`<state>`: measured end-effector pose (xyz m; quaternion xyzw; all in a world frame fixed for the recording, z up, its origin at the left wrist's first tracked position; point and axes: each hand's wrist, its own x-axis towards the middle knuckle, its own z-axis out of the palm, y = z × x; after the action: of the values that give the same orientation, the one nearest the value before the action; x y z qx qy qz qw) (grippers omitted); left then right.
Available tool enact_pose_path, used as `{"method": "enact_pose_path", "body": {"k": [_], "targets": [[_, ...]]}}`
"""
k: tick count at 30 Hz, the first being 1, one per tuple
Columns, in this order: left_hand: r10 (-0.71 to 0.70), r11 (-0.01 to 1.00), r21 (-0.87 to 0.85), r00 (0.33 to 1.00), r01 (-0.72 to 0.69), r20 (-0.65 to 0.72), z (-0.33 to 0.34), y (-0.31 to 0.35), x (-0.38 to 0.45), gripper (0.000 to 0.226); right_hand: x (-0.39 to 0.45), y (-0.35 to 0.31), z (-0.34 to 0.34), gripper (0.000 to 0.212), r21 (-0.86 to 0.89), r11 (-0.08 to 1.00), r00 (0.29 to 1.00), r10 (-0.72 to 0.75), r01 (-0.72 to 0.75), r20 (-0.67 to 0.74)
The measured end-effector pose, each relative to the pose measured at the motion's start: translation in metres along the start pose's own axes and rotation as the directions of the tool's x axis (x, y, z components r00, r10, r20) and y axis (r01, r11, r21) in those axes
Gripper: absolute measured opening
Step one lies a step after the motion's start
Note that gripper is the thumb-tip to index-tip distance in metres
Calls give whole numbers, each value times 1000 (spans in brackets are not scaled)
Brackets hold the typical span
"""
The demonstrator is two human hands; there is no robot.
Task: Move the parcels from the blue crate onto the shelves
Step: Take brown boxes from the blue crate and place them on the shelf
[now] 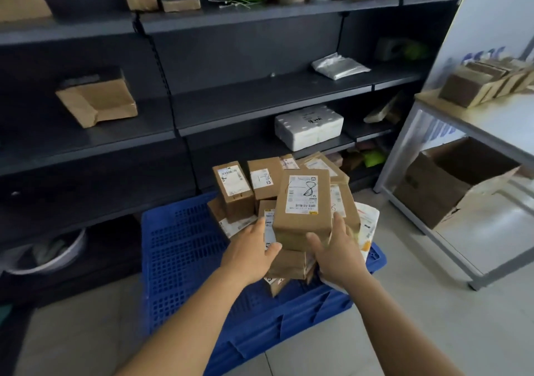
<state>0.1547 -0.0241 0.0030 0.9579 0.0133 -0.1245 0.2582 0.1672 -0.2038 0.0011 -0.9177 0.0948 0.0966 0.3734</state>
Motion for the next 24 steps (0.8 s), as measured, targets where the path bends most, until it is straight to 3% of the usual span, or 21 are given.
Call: {"method": "enact_pose_path", "body": {"k": [4,8,17,21,24], "targets": [[-85,993,-80,995,88,43,14,8,47,73,45,14,-1,77,34,999,997,39,-42,62],[-168,966,-185,983,179,72,26,13,77,68,72,29,4,56,129,990,990,43,-61,137],[-228,885,-416,974,211,8,32,11,93,42,92,28,10,42,305,952,987,-51,2,152],[-271,867,-449,960,215,-65,22,3,90,73,96,16,16,41,346,937,978,-108,39,180],[-316,840,-484,946,245,-69,19,-7,87,65,96,10,26,39,349,935,972,-137,63,191]]}}
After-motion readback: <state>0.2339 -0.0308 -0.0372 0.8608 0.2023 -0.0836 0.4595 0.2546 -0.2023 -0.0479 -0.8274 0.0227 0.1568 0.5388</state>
